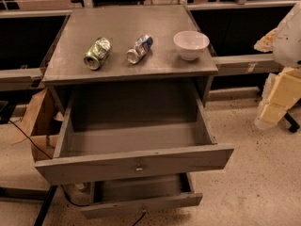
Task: Close top drawer
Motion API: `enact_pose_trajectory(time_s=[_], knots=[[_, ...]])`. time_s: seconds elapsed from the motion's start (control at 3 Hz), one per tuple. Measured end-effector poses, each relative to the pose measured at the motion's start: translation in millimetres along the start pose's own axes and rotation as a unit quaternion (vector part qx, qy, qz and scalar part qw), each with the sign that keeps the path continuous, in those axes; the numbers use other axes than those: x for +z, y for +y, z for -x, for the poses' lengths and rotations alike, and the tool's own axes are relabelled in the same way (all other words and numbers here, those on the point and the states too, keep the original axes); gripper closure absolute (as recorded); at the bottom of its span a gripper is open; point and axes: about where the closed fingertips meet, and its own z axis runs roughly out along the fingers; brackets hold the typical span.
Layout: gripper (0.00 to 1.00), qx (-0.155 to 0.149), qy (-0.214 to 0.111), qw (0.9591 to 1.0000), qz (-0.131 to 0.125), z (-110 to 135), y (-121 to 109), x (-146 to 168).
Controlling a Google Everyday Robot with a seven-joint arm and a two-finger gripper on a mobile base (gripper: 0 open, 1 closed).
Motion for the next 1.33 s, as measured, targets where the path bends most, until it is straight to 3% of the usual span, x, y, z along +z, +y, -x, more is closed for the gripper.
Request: enact_pose_trajectory(time_s=[0.67,1.0,1.33], knots=[[0.00,-0.001,-0.003,1.0000,0.003,1.6,3.3,6.8],[0.00,0.011,-0.019,0.9996,0.018,-1.3,19.3,28.6],[0.00,0.032,-0.039,0.9974,0.051,-7.7,48.6,68.8]])
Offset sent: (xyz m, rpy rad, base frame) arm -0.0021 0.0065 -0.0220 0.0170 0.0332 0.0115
